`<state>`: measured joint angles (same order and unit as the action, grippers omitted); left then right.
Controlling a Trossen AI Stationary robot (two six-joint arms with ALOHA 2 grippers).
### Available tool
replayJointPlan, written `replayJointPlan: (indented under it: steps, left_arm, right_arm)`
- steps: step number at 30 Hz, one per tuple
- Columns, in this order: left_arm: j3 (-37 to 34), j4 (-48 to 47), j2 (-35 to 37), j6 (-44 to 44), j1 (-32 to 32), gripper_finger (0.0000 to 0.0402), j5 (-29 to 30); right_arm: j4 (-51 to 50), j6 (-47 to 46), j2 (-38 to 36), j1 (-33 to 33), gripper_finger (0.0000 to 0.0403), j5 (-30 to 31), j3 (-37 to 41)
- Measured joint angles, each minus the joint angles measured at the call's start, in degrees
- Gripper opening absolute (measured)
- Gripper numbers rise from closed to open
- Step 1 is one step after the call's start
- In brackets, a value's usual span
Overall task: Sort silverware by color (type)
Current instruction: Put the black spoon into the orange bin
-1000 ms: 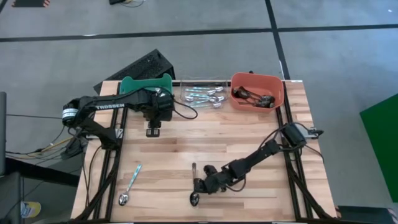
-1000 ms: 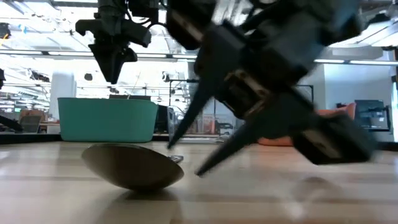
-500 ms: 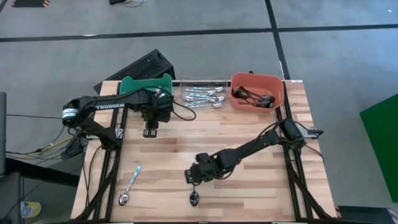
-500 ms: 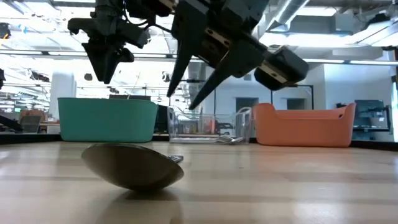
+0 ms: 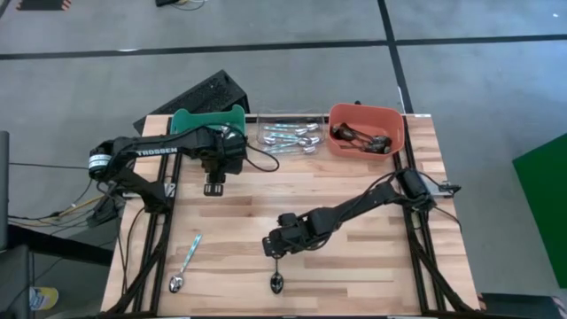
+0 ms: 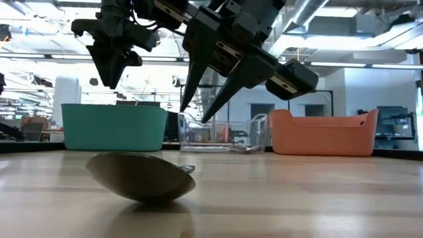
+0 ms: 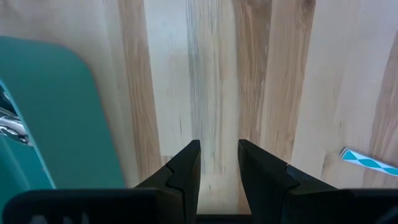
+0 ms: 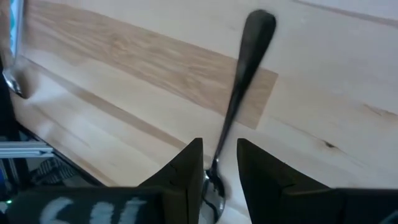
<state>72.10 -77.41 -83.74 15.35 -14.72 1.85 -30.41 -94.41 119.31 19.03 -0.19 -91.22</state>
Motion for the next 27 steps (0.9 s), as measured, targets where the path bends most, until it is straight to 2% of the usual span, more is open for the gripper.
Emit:
replayJointPlan:
  steps: [10,13,15,27]
  left_arm:
    - [0.0,0.0,0.0,-0.13,0.0,0.0096,0.0]
    - [0.0,-0.02,-0.02,-0.13,0.0,0.0096,0.04]
    - [0.0,0.37,-0.04,-0.13,0.0,0.0096,0.01]
    - [0.0,0.8,-0.02,-0.87,0.02,0.0096,-0.04]
  right_arm:
    - [4.69,-3.07,4.24,0.83,0.012,0.45,-1.2]
    - [-3.34,-3.03,4.27,0.94,0.012,0.59,-2.82]
    - [-1.54,-2.46,4.93,0.83,0.012,0.32,-4.77]
    - [-5.59,-1.36,9.93,0.82,0.012,-2.29,-10.17]
